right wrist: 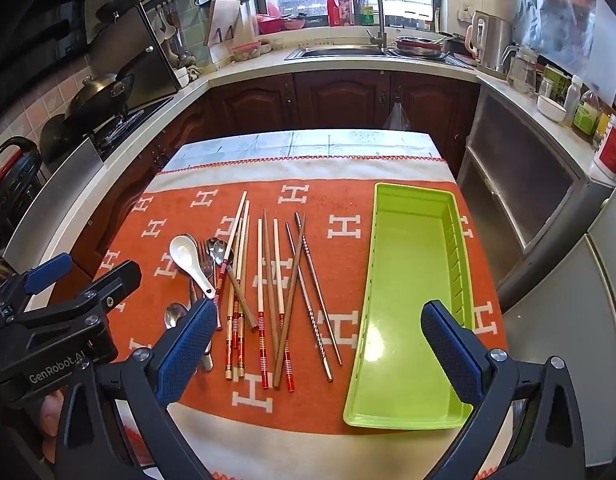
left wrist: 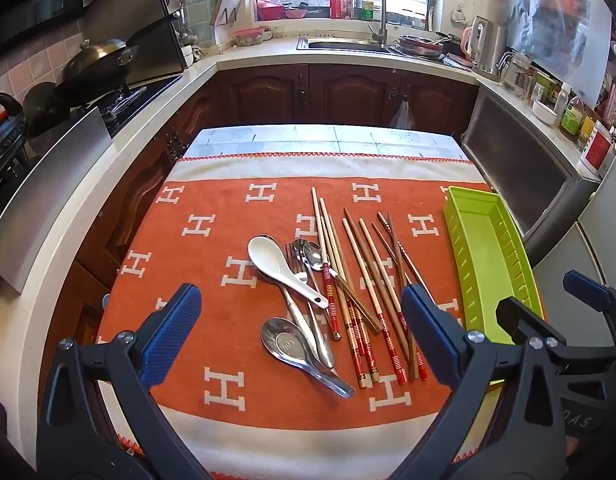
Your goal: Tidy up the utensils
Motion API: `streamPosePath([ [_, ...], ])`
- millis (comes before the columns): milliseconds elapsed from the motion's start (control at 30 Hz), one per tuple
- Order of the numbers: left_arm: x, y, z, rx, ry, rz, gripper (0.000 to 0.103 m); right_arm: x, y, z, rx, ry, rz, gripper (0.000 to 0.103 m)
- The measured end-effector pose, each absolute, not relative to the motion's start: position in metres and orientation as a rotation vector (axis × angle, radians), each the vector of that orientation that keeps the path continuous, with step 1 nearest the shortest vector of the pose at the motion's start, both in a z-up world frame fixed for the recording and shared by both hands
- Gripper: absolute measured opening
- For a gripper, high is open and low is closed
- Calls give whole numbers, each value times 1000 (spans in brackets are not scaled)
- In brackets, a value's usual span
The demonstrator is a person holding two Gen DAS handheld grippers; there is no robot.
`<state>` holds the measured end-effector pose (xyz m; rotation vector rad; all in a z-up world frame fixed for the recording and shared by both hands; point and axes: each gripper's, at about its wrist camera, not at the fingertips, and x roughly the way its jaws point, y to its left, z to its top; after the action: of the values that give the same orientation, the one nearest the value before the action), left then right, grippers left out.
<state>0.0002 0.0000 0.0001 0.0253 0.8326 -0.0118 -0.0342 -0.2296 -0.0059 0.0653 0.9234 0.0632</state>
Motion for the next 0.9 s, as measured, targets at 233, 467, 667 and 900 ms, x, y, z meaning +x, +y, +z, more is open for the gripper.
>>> streamPosePath([
  [233, -1, 5, 0, 24, 833, -10, 99, -33, -229, -8, 72, 931, 60, 103],
  [467, 1, 1, 0, 22, 835, -10, 99, -34, -229, -9, 73, 935, 58, 103],
  [667, 0, 0, 0, 24, 833, -10, 99, -33, -228, -11, 76, 938, 57, 103],
  [900, 0, 0, 0, 23, 834, -11, 99, -38, -230, -9, 90, 949, 62, 103],
])
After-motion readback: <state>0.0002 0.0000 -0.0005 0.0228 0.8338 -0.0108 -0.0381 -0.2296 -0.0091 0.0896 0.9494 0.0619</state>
